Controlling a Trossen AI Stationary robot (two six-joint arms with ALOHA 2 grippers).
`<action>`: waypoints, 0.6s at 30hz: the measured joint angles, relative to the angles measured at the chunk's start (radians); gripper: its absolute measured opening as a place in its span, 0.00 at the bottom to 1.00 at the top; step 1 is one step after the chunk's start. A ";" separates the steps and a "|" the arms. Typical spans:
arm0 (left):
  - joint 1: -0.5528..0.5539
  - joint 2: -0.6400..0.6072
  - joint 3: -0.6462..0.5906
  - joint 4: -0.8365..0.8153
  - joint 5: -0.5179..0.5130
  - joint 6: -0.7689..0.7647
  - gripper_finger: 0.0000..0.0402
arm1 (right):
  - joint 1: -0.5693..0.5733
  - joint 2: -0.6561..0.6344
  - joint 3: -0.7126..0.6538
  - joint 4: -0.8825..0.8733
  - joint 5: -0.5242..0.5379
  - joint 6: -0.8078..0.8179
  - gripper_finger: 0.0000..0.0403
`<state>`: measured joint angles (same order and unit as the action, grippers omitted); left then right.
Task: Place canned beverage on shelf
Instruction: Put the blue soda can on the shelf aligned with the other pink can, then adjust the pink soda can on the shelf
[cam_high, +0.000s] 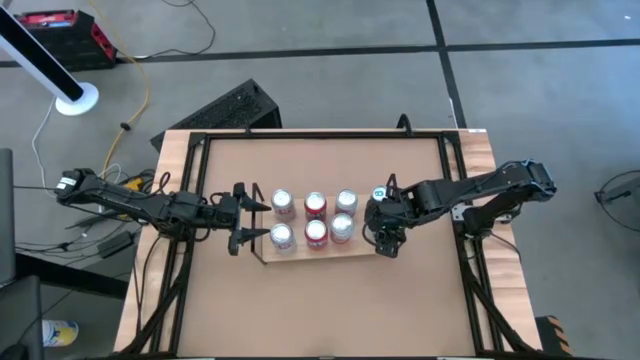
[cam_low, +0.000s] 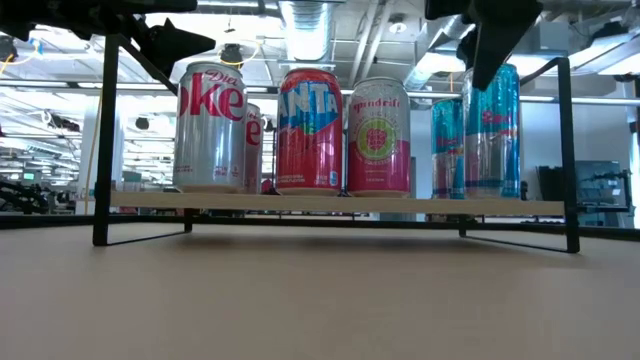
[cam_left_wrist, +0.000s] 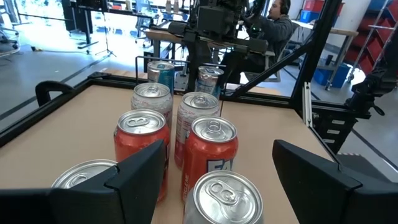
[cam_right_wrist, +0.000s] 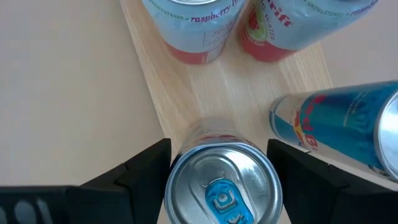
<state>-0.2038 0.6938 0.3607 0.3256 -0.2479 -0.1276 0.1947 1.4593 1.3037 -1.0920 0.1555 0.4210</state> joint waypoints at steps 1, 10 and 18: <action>0.000 0.000 0.000 0.000 0.000 0.000 0.69 | 0.000 0.000 0.000 0.000 0.000 0.000 0.71; 0.000 0.000 0.000 0.002 0.000 0.000 0.69 | -0.001 0.000 -0.001 -0.003 0.031 -0.003 0.78; 0.000 0.000 0.000 0.002 0.001 0.000 0.69 | -0.001 0.000 -0.001 -0.006 0.030 -0.037 0.88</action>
<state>-0.2035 0.6937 0.3607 0.3271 -0.2474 -0.1276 0.1940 1.4590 1.3025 -1.0984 0.1856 0.3843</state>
